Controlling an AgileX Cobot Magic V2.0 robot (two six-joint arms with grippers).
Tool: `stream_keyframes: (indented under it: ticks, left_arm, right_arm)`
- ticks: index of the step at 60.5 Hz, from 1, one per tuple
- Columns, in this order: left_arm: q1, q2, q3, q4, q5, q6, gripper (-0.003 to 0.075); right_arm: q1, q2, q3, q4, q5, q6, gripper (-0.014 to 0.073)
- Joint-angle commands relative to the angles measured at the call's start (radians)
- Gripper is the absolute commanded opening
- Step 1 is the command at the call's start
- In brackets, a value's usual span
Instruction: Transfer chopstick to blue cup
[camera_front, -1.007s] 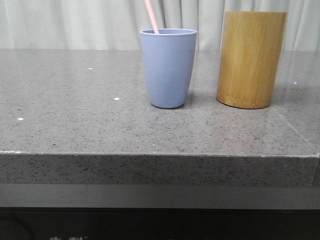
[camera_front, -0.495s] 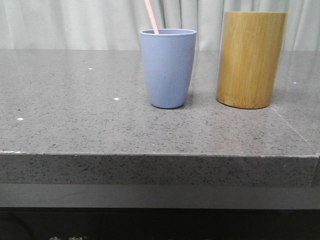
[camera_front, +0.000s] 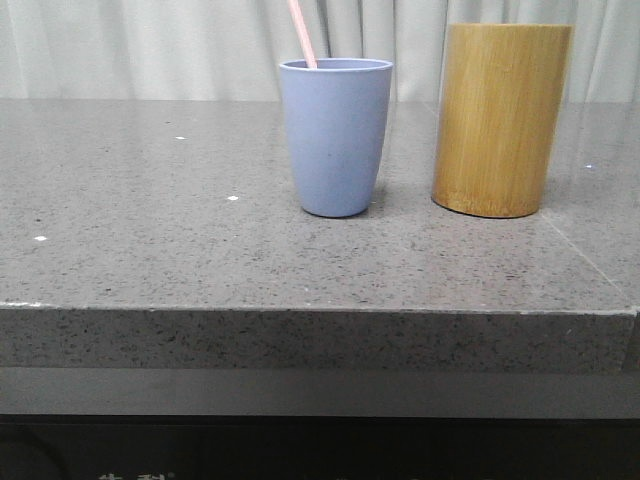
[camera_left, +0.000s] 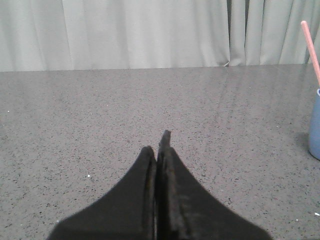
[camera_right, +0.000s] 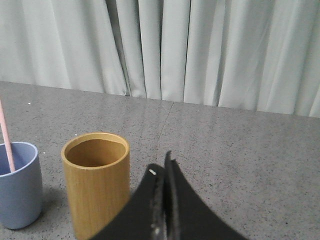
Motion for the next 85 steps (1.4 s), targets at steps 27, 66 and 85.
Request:
stream_keyframes:
  ticks: [27, 66, 85]
  left_arm:
    - [0.000, 0.015, -0.025, 0.001, -0.086, -0.007, -0.0019]
    - [0.000, 0.015, -0.025, 0.001, -0.086, -0.007, -0.0019]
    - [0.000, 0.002, 0.011, 0.001, -0.131, -0.007, -0.0019]
  right_arm:
    - [-0.006, -0.247, 0.128, -0.003, -0.115, -0.005, -0.0111]
    - [-0.006, -0.247, 0.128, -0.004, -0.117, -0.005, -0.0111]
    - [-0.006, -0.247, 0.128, -0.004, -0.117, -0.005, -0.0111]
